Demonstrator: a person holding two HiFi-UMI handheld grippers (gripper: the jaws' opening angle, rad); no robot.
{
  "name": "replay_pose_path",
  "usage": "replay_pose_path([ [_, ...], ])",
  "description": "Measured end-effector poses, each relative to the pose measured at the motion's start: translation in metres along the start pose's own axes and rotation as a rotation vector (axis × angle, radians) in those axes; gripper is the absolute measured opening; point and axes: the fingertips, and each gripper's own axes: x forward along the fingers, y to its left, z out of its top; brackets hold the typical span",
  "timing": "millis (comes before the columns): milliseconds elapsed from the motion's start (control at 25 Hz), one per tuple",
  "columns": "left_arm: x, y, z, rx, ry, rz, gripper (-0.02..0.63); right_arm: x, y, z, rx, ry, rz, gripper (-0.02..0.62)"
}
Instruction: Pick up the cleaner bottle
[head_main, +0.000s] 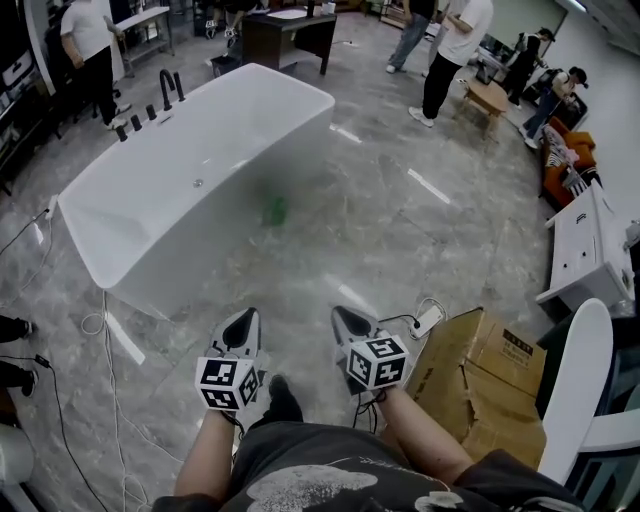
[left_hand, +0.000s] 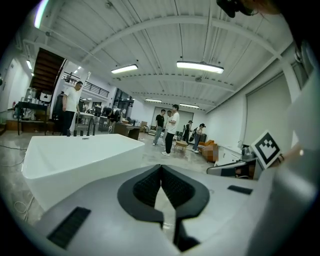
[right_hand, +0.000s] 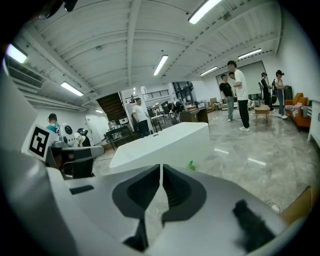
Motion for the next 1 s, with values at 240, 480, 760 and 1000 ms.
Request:
replay_pose_path([
  [240, 0.024, 0.057, 0.019, -0.032, -0.004, -0.005, 0.015, 0.051, 0.010, 0.028, -0.014, 0.011, -0.015, 0.031],
  [480, 0.042, 0.090, 0.029, -0.035, 0.000, -0.041, 0.015, 0.082, 0.010, 0.048, -0.014, 0.003, -0.056, 0.031],
  [760, 0.058, 0.107, 0.030, -0.060, 0.005, -0.047, 0.015, 0.092, -0.019, 0.056, 0.009, 0.003, -0.122, 0.031],
  [1000, 0.076, 0.122, 0.031, -0.075, 0.007, -0.004, 0.015, 0.122, -0.038, 0.063, -0.006, 0.014, -0.092, 0.031],
])
